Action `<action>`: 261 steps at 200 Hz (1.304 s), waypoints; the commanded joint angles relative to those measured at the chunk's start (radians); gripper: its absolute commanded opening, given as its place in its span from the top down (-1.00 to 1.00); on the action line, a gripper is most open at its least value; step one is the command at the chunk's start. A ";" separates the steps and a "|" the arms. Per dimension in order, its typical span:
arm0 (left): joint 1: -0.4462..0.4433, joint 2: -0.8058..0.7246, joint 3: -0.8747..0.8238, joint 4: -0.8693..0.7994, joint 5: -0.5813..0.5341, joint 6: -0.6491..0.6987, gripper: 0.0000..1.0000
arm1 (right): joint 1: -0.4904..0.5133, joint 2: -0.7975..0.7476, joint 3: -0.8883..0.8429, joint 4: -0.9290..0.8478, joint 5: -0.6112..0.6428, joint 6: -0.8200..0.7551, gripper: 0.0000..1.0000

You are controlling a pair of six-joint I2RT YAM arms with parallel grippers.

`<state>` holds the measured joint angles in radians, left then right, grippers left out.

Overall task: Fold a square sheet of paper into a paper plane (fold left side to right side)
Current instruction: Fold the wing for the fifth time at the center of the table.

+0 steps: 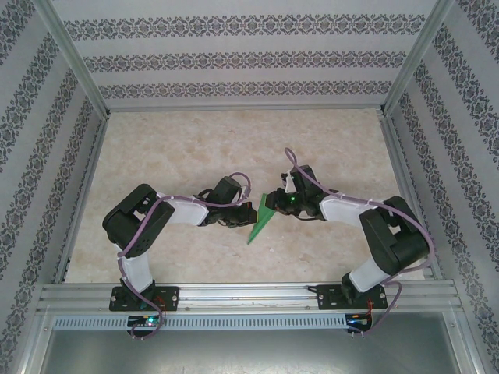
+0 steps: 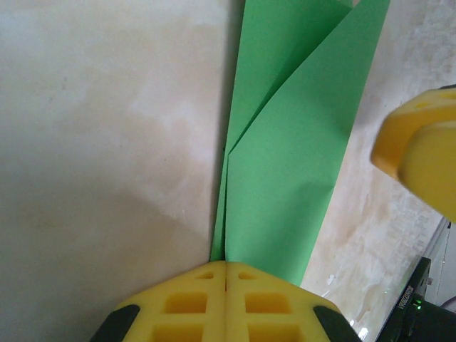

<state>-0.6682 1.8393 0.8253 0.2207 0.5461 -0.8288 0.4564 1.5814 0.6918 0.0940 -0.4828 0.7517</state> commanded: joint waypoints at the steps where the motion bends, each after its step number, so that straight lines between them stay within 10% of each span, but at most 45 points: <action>1: -0.011 0.067 -0.015 -0.117 -0.122 0.039 1.00 | 0.011 0.033 0.029 -0.013 0.022 -0.029 0.56; 153: -0.011 0.075 -0.034 -0.133 -0.162 0.003 1.00 | 0.011 0.101 -0.004 -0.019 0.054 -0.049 0.59; 261: 0.002 -0.142 -0.003 -0.175 -0.120 0.018 0.76 | 0.015 0.143 -0.084 -0.034 0.084 -0.053 1.00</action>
<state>-0.6743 1.7893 0.8223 0.1612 0.4740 -0.8291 0.4564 1.6684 0.6567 0.1432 -0.4423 0.7250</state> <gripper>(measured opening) 0.099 0.044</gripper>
